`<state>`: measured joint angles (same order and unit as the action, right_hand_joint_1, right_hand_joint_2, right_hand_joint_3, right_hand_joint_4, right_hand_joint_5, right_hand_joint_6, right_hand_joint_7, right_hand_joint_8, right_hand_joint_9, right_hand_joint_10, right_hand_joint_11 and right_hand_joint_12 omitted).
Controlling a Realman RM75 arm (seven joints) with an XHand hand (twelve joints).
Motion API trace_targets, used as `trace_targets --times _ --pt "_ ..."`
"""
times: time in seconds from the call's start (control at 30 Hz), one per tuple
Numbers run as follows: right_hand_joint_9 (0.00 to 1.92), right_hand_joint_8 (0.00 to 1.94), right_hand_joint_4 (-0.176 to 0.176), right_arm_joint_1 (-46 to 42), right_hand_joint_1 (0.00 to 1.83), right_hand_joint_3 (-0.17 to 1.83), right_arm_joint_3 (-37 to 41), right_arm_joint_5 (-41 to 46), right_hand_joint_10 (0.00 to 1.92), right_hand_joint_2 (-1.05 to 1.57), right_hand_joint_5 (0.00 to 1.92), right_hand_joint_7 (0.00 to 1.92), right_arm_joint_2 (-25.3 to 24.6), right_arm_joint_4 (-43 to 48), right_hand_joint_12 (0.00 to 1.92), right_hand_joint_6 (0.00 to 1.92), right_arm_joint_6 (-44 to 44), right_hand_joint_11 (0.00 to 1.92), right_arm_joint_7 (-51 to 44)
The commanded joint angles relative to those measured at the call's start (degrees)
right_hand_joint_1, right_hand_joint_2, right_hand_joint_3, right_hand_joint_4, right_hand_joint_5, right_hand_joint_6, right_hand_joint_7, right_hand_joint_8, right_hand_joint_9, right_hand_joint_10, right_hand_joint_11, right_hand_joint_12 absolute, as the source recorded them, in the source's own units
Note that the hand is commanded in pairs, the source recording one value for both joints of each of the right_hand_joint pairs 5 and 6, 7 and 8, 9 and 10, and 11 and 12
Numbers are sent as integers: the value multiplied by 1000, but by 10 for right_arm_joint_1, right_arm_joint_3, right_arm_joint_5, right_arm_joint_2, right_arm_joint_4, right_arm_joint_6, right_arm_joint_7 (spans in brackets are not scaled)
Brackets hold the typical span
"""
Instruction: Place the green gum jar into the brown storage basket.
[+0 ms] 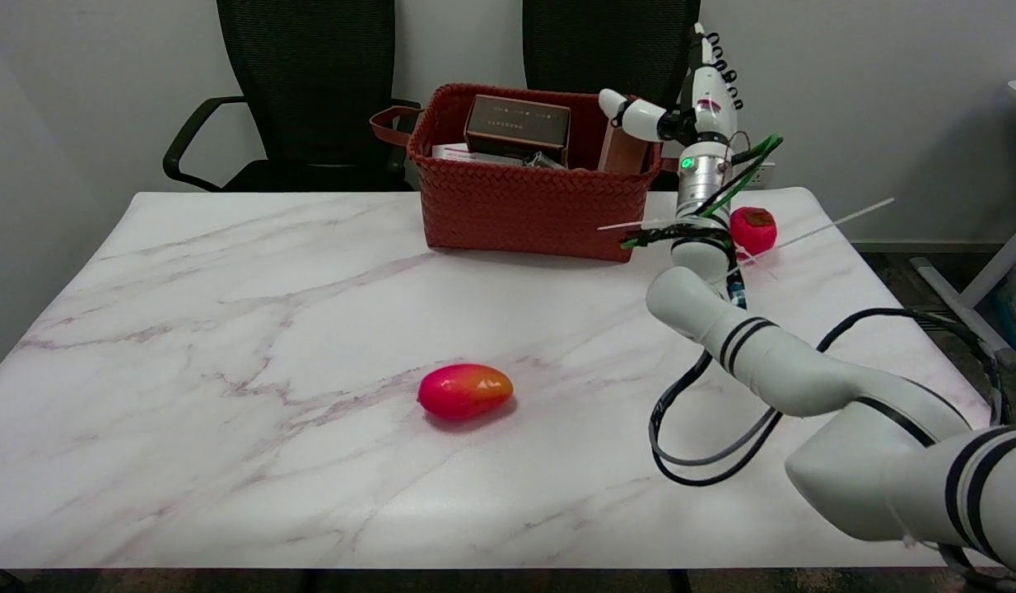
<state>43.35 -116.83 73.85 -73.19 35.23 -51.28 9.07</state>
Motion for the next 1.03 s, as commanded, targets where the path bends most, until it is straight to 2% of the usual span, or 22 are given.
trace_targets --times 0.03,0.17,0.27,0.4,0.67,0.9,1.03 --pt "198 193 0 -277 972 403 -2 -7 198 627 110 193 60 384 115 110 -225 115 -245" --pt "197 198 0 -339 999 436 -11 -46 197 661 112 198 53 441 118 112 -236 118 -361" --pt "205 204 0 -373 1040 493 -33 -53 205 693 107 204 46 456 124 107 -246 124 -410" --pt "232 225 0 -397 1069 603 -77 -51 232 764 100 225 28 446 154 100 -291 154 -434" --pt "255 246 0 -431 1108 772 -131 -52 255 784 94 246 -41 402 172 94 -365 172 -452" --pt "270 261 0 -435 1117 789 -203 -47 270 789 93 261 -71 354 184 93 -422 184 -461" --pt "286 295 0 -445 1125 824 -219 -47 286 791 92 295 -91 325 189 92 -438 189 -462"
